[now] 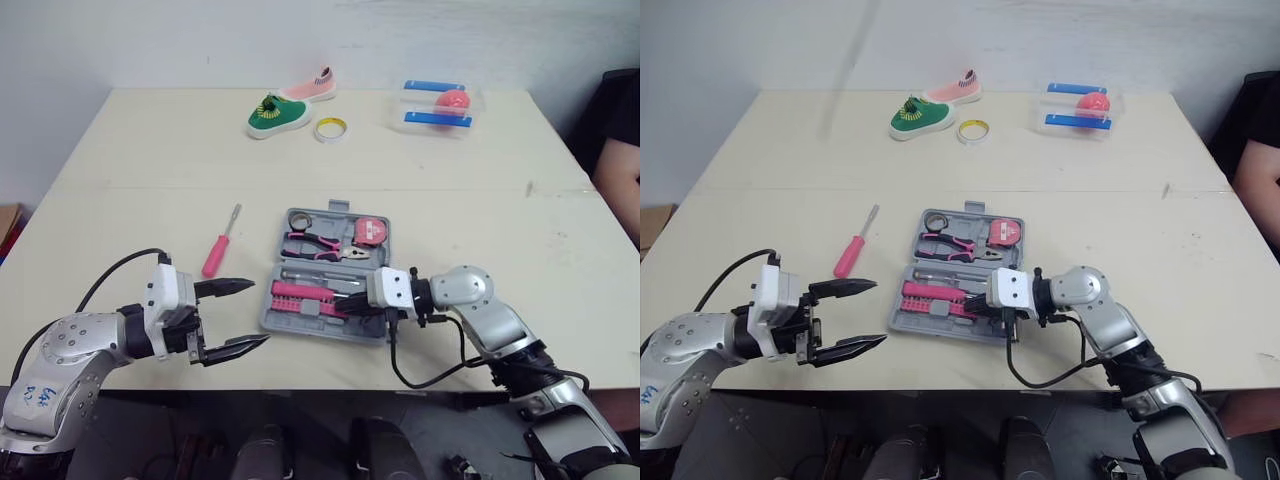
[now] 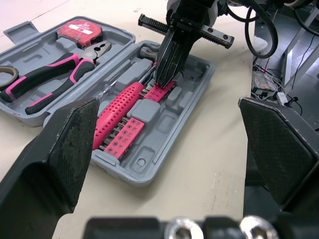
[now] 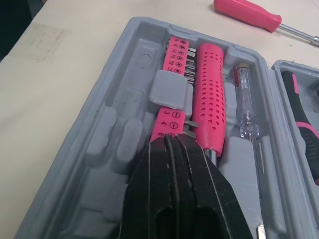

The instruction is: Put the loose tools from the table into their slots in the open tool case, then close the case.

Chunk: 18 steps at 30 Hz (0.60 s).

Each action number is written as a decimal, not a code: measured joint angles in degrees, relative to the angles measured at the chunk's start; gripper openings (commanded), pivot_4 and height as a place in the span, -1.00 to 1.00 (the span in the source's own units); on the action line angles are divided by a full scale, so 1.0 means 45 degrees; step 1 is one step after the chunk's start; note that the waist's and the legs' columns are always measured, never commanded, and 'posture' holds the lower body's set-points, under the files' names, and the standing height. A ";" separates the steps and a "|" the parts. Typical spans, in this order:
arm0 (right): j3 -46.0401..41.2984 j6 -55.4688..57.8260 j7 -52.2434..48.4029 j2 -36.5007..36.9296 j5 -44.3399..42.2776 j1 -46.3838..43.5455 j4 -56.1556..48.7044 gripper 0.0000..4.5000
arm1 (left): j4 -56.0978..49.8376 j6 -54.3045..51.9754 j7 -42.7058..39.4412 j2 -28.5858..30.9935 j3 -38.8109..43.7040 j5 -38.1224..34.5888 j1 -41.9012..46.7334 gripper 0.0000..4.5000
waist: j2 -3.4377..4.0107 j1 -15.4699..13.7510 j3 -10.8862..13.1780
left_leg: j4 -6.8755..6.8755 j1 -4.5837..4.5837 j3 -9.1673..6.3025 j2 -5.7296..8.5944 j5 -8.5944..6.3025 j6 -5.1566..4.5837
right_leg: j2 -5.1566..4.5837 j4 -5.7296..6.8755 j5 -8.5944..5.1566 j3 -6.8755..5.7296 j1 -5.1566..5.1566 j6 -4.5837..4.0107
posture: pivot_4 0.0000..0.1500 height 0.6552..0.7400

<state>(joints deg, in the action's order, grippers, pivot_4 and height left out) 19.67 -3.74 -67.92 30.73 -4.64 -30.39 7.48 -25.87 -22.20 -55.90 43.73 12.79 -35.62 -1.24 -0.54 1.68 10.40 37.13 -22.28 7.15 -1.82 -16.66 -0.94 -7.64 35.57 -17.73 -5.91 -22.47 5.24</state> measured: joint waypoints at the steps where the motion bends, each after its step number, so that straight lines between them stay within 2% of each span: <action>1: 0.0002 0.0075 -0.0005 0.0060 0.0024 0.0008 -0.0133 -0.99 | -0.0070 -0.0002 0.0047 0.0017 0.0000 0.0007 0.0001 1.00 | 0.0000 -0.0009 0.0000 | -0.0001 -0.0001 -0.0001 0.0000 -0.0001 0.0002 | -0.0001 -0.0001 0.0000 0.0000 -0.0001 0.0000 | 1.00 1.00; 4: -0.0301 0.0572 -0.0180 0.0120 -0.0529 0.0296 -0.0468 -0.99 | -0.0052 0.0070 0.0228 0.0040 0.0151 0.0143 0.0000 1.00 | 0.0000 -0.0028 0.0001 | -0.0002 -0.0018 -0.0008 0.0001 0.0002 -0.0005 | -0.0001 -0.0010 -0.0001 -0.0008 -0.0007 -0.0001 | 1.00 1.00; 7: -0.1044 0.0586 -0.0557 0.0028 -0.1858 0.0681 -0.0790 -0.99 | 0.0340 0.0394 0.0365 0.0035 0.0523 0.0394 0.0002 1.00 | 0.0003 -0.0042 0.0005 | -0.0001 -0.0028 -0.0008 0.0007 0.0030 -0.0070 | -0.0003 -0.0017 -0.0001 -0.0012 -0.0010 -0.0001 | 1.00 1.00; 11: -0.3502 0.0454 -0.0807 0.0816 -0.3772 0.1514 -0.1064 -0.99 | 0.2282 0.1479 0.0666 -0.0113 0.2111 0.0759 -0.0193 1.00 | 0.0003 -0.0047 0.0006 | -0.0008 -0.0029 -0.0009 0.0007 0.0022 -0.0080 | -0.0004 -0.0033 -0.0001 -0.0018 -0.0009 -0.0001 | 1.00 1.00; 12: -0.4125 0.0483 -0.0887 0.1246 -0.4047 0.1824 -0.1015 -0.71 | 0.2932 0.1816 0.0729 -0.0112 0.2678 0.0880 -0.0404 1.00 | 0.0003 -0.0048 0.0006 | -0.0013 -0.0028 -0.0007 0.0007 0.0011 -0.0090 | -0.0004 -0.0041 -0.0001 -0.0019 -0.0010 -0.0001 | 1.00 1.00; 13: -0.4702 0.0556 -0.0971 0.1647 -0.4307 0.2128 -0.0894 -0.59 | 0.3562 0.2088 0.0764 -0.0112 0.3232 0.0994 -0.0635 1.00 | 0.0003 -0.0049 0.0006 | -0.0017 -0.0028 -0.0006 0.0005 -0.0007 -0.0111 | -0.0004 -0.0048 -0.0002 -0.0024 -0.0009 -0.0002 | 1.00 1.00; 15: -0.5624 0.0500 -0.1171 0.2154 -0.4651 0.2603 -0.0521 -0.18 | 0.4601 0.2625 0.0857 -0.0132 0.3995 0.1183 -0.0933 1.00 | 0.0001 -0.0013 0.0007 | -0.0017 -0.0028 0.0000 0.0002 -0.0025 -0.0135 | -0.0004 -0.0058 -0.0002 -0.0023 -0.0009 -0.0002 | 1.00 1.00; 17: -0.6215 -0.0397 -0.1107 0.2442 -0.4446 0.2946 0.0275 0.34 | 0.5288 0.3154 0.1105 -0.0208 0.4615 0.1345 -0.1042 1.00 | -0.0003 -0.0021 0.0009 | -0.0011 -0.0026 0.0004 0.0002 -0.0028 -0.0138 | -0.0008 -0.0053 -0.0002 -0.0023 -0.0006 -0.0002 | 1.00 1.00; 18: -0.6590 -0.1009 -0.0970 0.2641 -0.4207 0.3202 0.0911 0.53 | 0.5629 0.3363 0.1331 -0.0216 0.5026 0.1464 -0.1226 1.00 | -0.0002 -0.0026 0.0009 | -0.0012 -0.0025 0.0007 0.0004 -0.0028 -0.0137 | -0.0012 -0.0052 -0.0001 -0.0020 -0.0008 -0.0002 | 1.00 1.00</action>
<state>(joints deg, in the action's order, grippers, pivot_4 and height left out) -9.98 -8.28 -72.29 42.62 -23.57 -15.98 11.58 -0.54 -7.07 -49.91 42.76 35.41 -29.03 -6.76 -0.56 1.56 10.44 37.08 -22.39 7.18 -1.80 -16.79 -1.56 -7.70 35.34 -17.74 -6.00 -22.51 5.24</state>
